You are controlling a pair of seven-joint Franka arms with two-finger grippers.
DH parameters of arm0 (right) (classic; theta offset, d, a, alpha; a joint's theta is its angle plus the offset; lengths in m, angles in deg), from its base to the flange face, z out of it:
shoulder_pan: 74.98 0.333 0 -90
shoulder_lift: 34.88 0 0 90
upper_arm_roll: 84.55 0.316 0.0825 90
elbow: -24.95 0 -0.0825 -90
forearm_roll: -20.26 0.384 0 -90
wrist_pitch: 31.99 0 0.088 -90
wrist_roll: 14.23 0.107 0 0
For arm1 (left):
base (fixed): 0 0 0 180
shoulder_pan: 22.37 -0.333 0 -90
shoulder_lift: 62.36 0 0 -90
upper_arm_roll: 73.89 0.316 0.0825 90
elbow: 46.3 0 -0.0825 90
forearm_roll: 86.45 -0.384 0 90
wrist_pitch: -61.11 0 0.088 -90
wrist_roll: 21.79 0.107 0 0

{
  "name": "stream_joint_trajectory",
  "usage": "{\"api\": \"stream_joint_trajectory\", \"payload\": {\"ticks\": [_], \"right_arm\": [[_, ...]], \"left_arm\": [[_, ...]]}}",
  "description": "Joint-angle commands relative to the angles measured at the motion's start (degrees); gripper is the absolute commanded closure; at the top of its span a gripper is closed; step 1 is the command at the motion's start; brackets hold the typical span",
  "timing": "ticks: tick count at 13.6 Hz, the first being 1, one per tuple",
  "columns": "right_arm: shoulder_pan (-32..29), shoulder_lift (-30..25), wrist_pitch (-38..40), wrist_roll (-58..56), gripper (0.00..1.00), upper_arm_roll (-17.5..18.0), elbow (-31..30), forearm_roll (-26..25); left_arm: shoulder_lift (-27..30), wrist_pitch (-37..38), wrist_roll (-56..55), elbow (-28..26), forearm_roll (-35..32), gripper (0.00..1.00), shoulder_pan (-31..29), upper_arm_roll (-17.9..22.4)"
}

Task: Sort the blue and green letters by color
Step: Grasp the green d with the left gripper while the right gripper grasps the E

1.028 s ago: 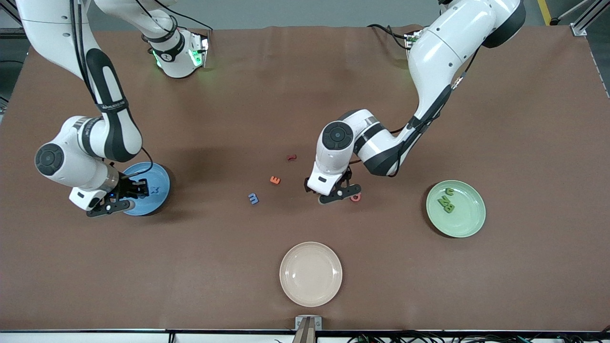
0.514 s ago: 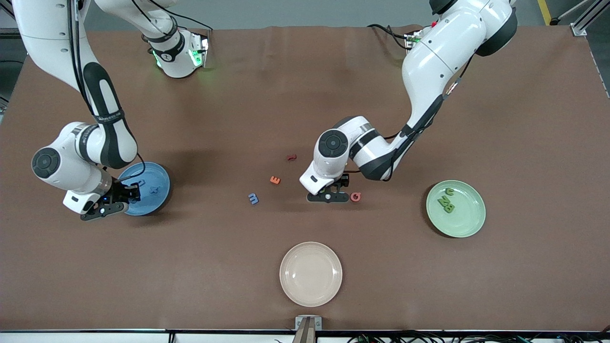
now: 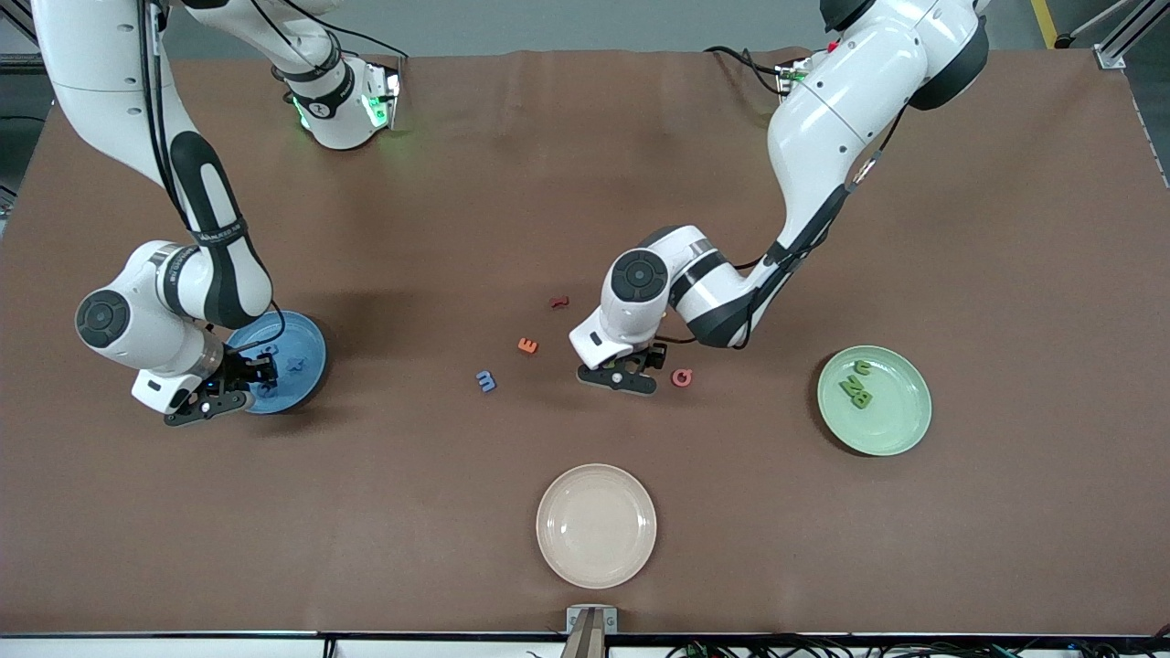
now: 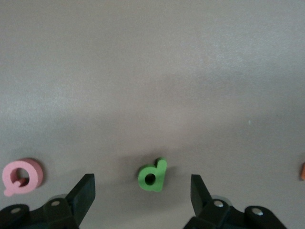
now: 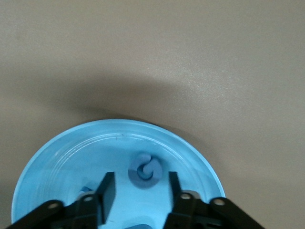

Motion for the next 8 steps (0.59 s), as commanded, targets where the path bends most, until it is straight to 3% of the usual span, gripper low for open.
{"api": "stream_joint_trajectory", "payload": {"ticks": [1, 4, 8], "right_arm": [[-0.15, -0.09, 0.69, 0.12, 0.00, 0.61, 0.60, -0.65], [1.52, -1.75, 2.36, 2.48, 0.00, 0.70, 0.77, -0.65], [7.05, -4.04, 8.15, 17.91, 0.00, 0.79, 0.95, -0.65]], "left_arm": [[-1.70, -2.40, 1.68, 1.29, -1.02, 0.13, 0.67, 1.18], [-2.05, -2.67, 1.77, 1.29, -1.11, 0.15, 0.93, 1.45], [-2.14, -2.67, 1.68, 1.29, -1.20, 0.20, 0.93, 1.45]]}}
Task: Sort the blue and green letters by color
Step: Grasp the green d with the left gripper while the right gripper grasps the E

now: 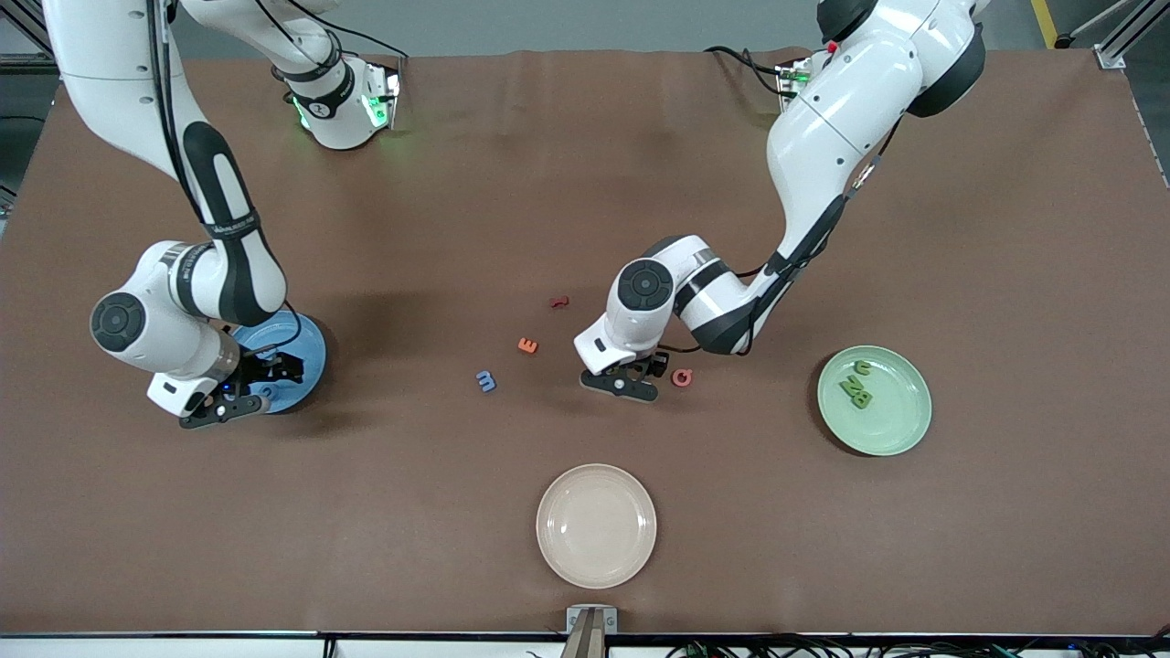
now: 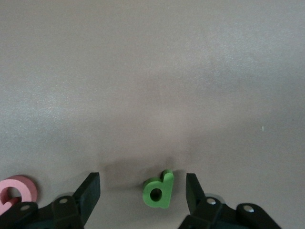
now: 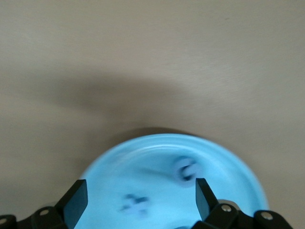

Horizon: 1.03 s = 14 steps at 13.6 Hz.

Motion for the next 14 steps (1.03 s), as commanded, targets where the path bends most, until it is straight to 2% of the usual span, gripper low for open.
{"api": "stream_joint_trajectory", "payload": {"ticks": [1, 3, 6, 9, 12, 14], "right_arm": [[4.46, -2.56, 4.47, 12.04, 0.00, 0.13, -0.41, -0.51], [7.97, -2.56, 7.38, 22.31, 0.00, 0.30, 0.82, -0.16], [15.52, -2.21, 7.56, 37.34, 0.01, 0.30, 1.96, 0.02], [21.68, -0.55, 7.74, 58.94, 0.01, 0.30, 6.08, 0.02], [24.86, 2.26, 7.48, 74.26, 0.02, 0.39, 9.51, 0.46], [25.04, 4.98, 7.39, 84.10, 0.02, 0.57, 12.41, 4.13]], "left_arm": [[-0.82, -0.34, 0.58, 1.25, -0.90, 0.21, 0.83, 0.60], [-0.73, -0.34, -0.12, 1.16, -0.90, 0.24, 1.01, 0.60], [-0.29, 0.10, -0.48, 1.07, -0.81, 0.25, 2.06, 0.60], [-0.20, 0.10, -0.56, 1.16, -0.20, 0.26, 1.71, 0.60], [-0.64, 0.11, -0.12, 0.99, -0.64, 0.29, 1.36, 1.12], [-0.47, 0.19, -0.48, 0.81, -0.55, 0.32, 1.54, 1.30]]}}
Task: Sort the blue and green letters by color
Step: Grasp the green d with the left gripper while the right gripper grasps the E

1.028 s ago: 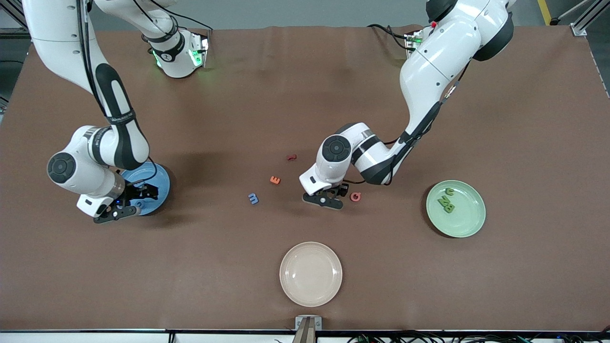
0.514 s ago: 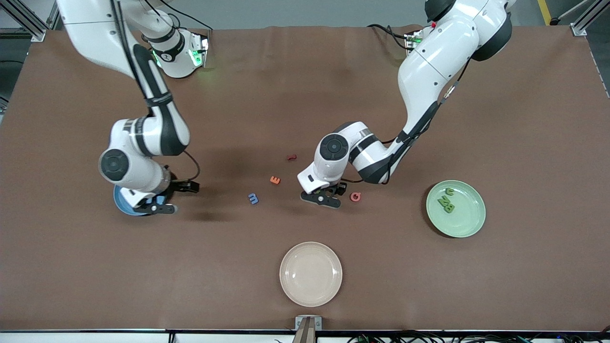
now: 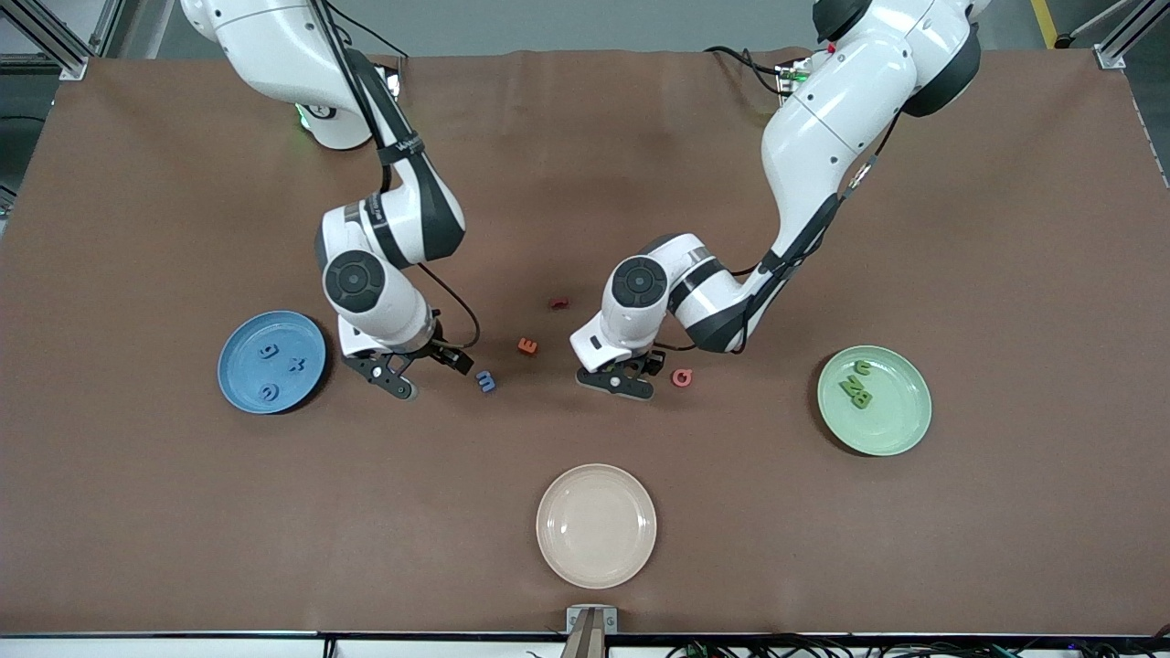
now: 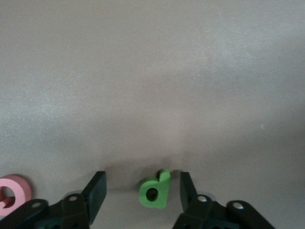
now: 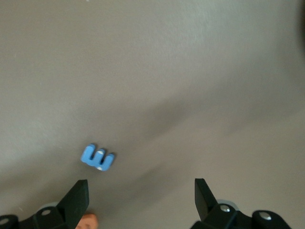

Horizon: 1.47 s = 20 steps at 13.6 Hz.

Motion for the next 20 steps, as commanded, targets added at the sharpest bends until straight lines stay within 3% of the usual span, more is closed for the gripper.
{"api": "stream_joint_trajectory", "payload": {"ticks": [1, 6, 9, 12, 13, 16, 20], "right_arm": [[-0.02, 5.01, 0.81, 10.11, 0.02, -0.35, 5.70, 4.23], [3.23, 8.71, 0.20, 10.92, 0.00, -0.35, 8.51, 3.89], [2.44, 10.03, 0.11, 10.83, 0.10, -0.35, 9.58, 4.33], [2.35, 11.17, 0.03, 10.92, 0.24, -0.35, 10.02, 4.33], [2.17, 11.87, -0.15, 10.92, 0.25, -0.35, 10.37, 4.24], [2.52, 12.93, -1.47, 11.01, 0.28, -0.35, 11.69, 4.33], [1.91, 14.34, -1.64, 10.40, 0.29, -0.35, 12.13, 4.24]], "left_arm": [[-0.16, 0.26, -0.38, 0.51, -0.28, 0.35, 0.45, 0.33], [0.28, 2.63, -2.92, 0.15, -0.11, 0.46, 1.42, 0.33], [0.45, 4.65, -5.47, 0.15, -0.19, 0.64, 2.21, 0.24], [0.98, 6.49, -8.80, 0.15, -0.19, 0.95, 2.65, 0.06], [1.33, 7.55, -9.34, 0.33, -0.19, 0.99, 2.56, -0.02], [3.96, 9.57, -9.43, 0.42, -0.11, 0.99, 1.60, -0.11], [12.30, 16.24, -8.73, -0.11, 0.77, 1.00, -4.37, -0.99]]}}
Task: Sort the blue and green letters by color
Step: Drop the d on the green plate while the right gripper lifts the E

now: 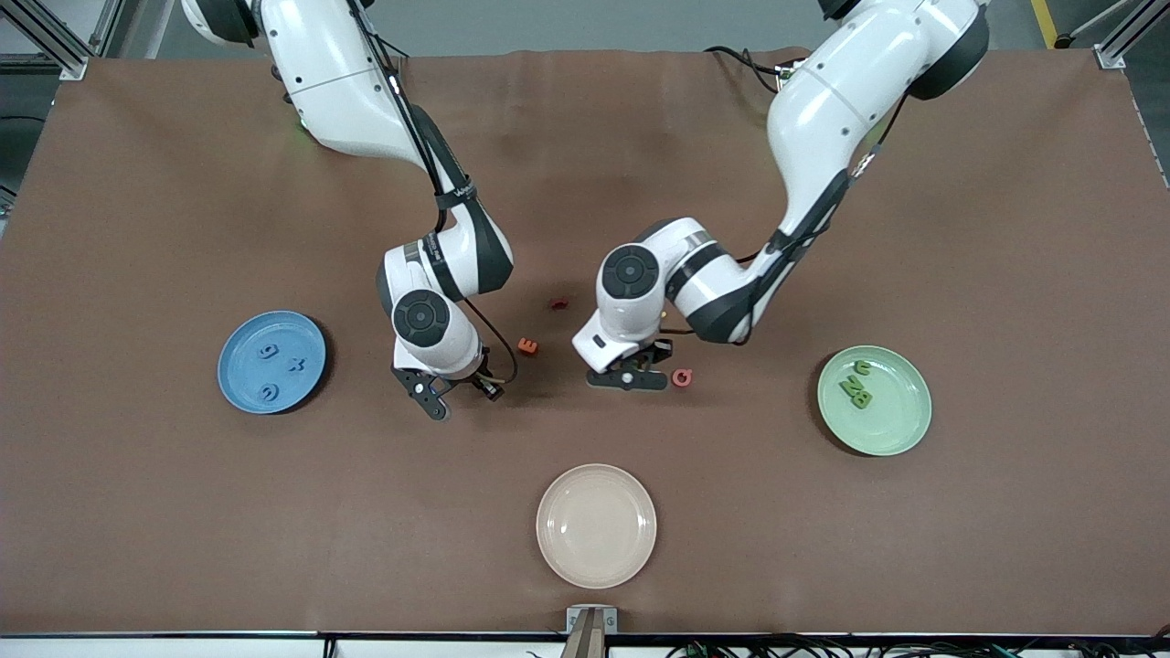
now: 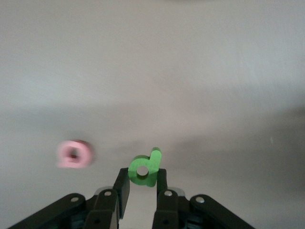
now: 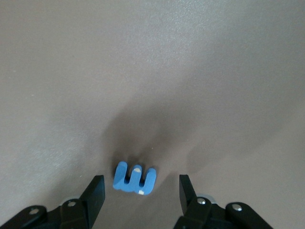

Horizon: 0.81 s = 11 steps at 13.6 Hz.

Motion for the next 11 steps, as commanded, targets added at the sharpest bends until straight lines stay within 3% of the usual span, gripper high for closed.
{"api": "stream_joint_trajectory", "payload": {"ticks": [1, 6, 11], "right_arm": [[-0.43, 1.89, -0.73, 0.15, 0.29, 0.01, 1.85, 0.90], [0.01, 2.59, -2.06, 0.50, 0.30, 0.01, 1.85, 0.99], [0.45, 2.59, -2.06, 0.50, 0.49, 0.01, 1.85, 1.07]], "left_arm": [[7.92, 6.37, 0.66, -3.30, 0.71, 1.00, -4.63, -0.68], [18.56, 6.92, 3.02, -15.16, -0.87, 1.00, -14.91, -0.68], [21.30, 5.16, 7.35, -24.66, -0.78, 1.00, -27.47, -1.21]]}}
